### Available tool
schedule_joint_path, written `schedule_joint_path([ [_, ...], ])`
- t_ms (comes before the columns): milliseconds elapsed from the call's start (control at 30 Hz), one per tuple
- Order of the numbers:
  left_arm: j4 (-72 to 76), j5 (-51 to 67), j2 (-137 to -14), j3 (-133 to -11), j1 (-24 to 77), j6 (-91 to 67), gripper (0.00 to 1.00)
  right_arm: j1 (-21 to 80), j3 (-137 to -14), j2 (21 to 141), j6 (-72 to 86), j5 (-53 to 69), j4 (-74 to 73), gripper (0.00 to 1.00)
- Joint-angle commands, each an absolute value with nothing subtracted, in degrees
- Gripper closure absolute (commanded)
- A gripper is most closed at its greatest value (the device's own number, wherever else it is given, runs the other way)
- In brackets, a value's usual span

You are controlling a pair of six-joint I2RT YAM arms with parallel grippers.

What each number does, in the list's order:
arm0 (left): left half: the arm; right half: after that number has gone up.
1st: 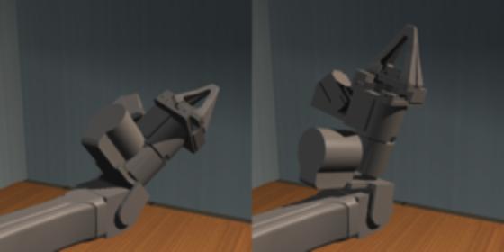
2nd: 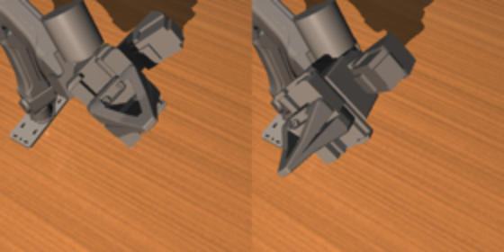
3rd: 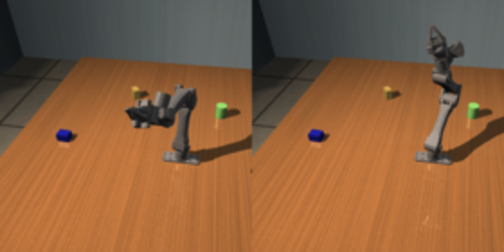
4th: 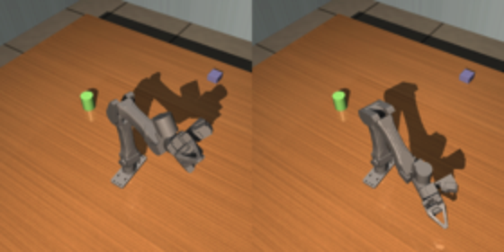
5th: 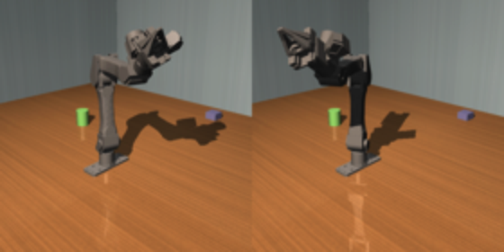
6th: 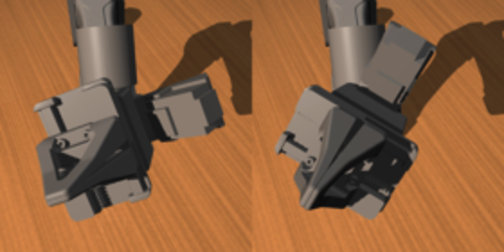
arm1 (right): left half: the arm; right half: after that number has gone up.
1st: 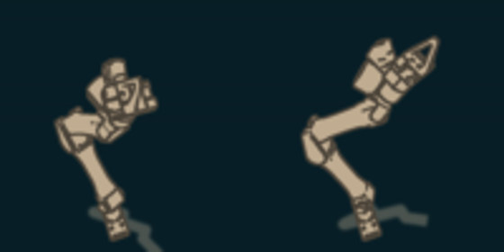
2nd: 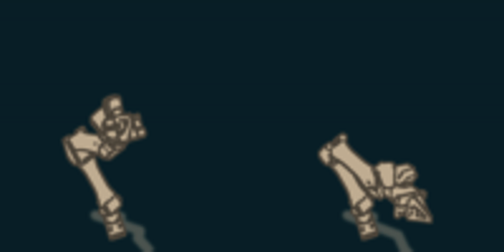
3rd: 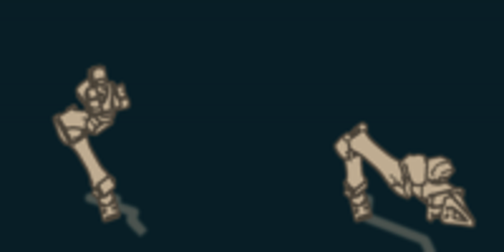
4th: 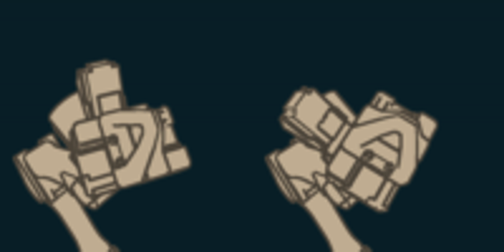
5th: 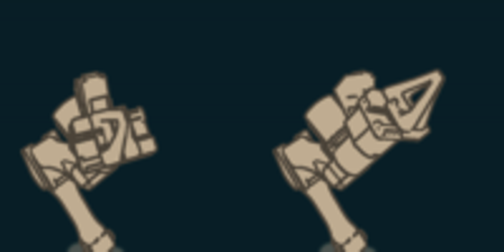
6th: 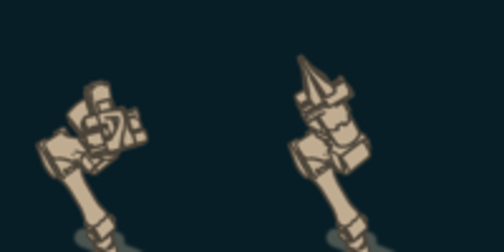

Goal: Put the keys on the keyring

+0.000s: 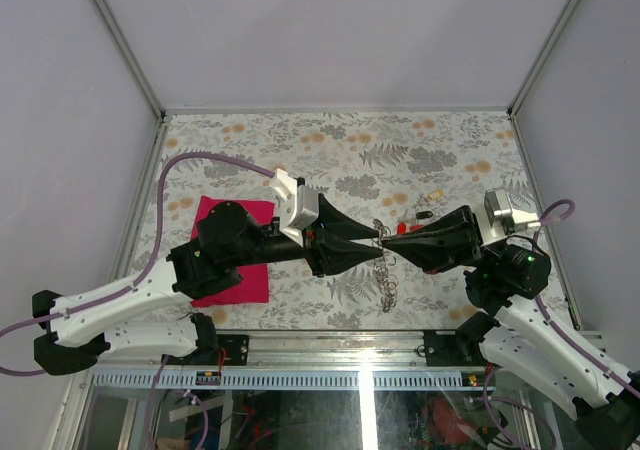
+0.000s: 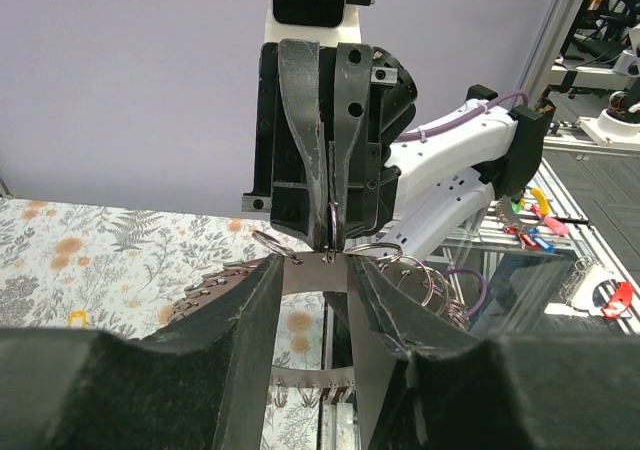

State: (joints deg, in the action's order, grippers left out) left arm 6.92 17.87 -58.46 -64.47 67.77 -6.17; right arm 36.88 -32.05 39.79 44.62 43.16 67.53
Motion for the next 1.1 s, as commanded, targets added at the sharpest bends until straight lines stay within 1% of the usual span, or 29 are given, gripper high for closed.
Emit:
schedule_joint_path([
  [0,11.4,18.7,-58.4,-66.0,67.8,-6.7,0.67,37.3,-32.5,39.1,43.4,43.3,69.4,1.0],
  [733,11.1,17.4,-56.9,-65.2,67.8,-6.4,0.72,37.3,-32.5,38.5,42.2,43.9,66.4,1.0],
  [800,11.0,17.2,-57.1,-65.2,67.7,-6.3,0.77,37.3,-32.6,38.5,42.2,44.1,66.4,1.0],
  [900,10.9,17.0,-57.2,-65.4,67.8,-6.3,0.95,37.2,-32.7,38.4,42.2,44.4,66.1,1.0],
  [933,10.7,16.9,-57.4,-65.5,67.8,-6.3,0.99,37.3,-32.7,38.4,42.2,44.4,66.1,1.0],
  [1067,10.0,16.2,-57.7,-65.8,67.7,-6.4,1.0,37.3,-33.0,38.0,41.5,45.0,64.8,1.0],
])
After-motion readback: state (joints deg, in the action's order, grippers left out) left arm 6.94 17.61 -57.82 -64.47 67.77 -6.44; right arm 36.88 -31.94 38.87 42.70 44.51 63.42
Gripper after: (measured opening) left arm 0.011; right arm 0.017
